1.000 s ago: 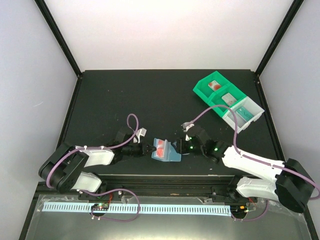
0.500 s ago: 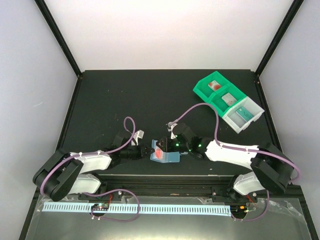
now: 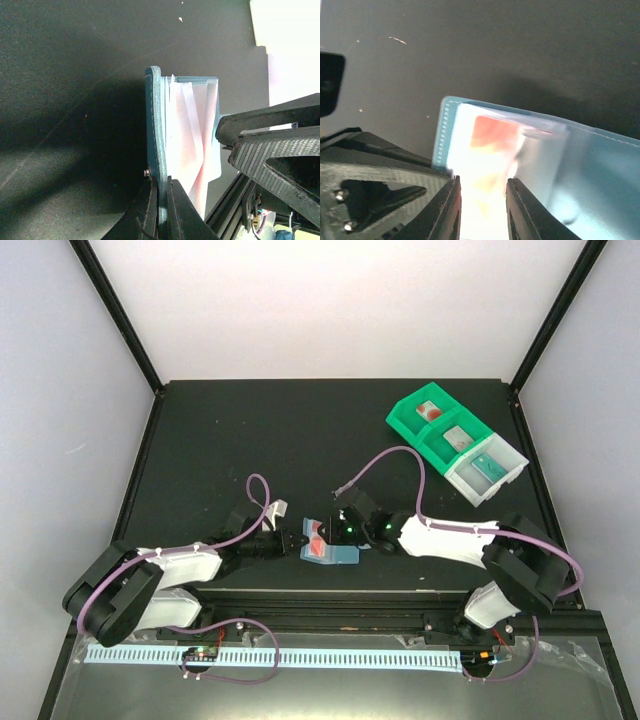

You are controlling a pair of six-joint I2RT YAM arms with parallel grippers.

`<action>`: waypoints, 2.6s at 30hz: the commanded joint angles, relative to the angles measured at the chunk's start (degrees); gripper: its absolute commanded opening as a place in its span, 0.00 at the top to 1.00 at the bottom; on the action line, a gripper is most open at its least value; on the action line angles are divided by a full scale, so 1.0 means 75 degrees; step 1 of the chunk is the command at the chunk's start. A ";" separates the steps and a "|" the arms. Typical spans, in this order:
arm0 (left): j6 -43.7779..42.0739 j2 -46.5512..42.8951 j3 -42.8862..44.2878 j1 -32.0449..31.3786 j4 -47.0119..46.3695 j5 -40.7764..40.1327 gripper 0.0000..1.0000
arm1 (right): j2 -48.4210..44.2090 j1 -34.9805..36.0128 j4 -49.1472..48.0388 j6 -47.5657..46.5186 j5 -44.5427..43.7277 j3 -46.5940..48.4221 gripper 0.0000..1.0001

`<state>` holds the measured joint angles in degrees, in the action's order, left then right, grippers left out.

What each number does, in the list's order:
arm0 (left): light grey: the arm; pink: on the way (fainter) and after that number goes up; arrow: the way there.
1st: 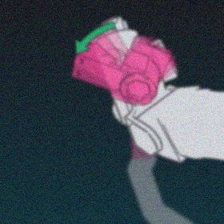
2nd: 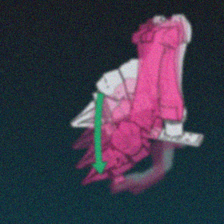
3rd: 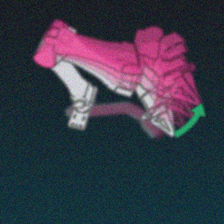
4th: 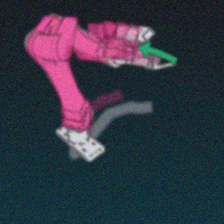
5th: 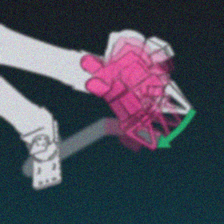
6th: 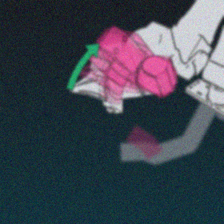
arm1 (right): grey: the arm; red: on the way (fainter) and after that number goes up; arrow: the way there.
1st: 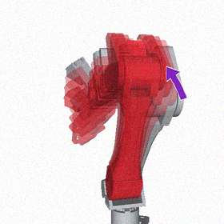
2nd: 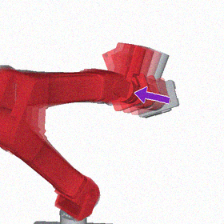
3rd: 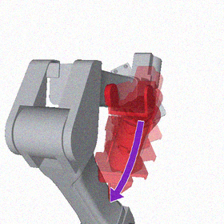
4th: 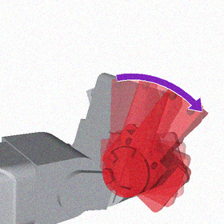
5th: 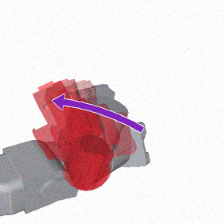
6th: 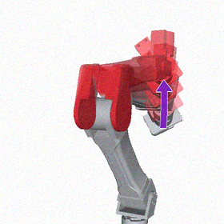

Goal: Take the credit cards out of the card holder

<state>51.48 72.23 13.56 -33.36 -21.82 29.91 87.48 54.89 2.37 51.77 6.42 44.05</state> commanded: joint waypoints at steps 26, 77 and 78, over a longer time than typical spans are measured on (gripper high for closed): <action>0.0202 -0.0510 -0.0203 -0.0103 0.0210 -0.0343 0.98 | -0.0122 0.0139 -0.0790 0.0214 0.0254 0.0086 0.77; -0.0426 -0.1754 0.0246 -0.0132 0.1915 -0.0835 0.72 | 0.0654 -0.0317 -0.1692 -0.0301 0.0849 -0.1017 0.76; -0.0430 -0.1623 0.0218 -0.0133 0.1750 -0.0760 0.74 | 0.0679 -0.0312 -0.1714 -0.0282 0.0852 -0.1041 0.76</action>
<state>49.91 57.56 14.09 -34.15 -4.80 21.45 91.59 52.88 -9.69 49.41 14.06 36.49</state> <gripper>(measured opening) 0.285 0.238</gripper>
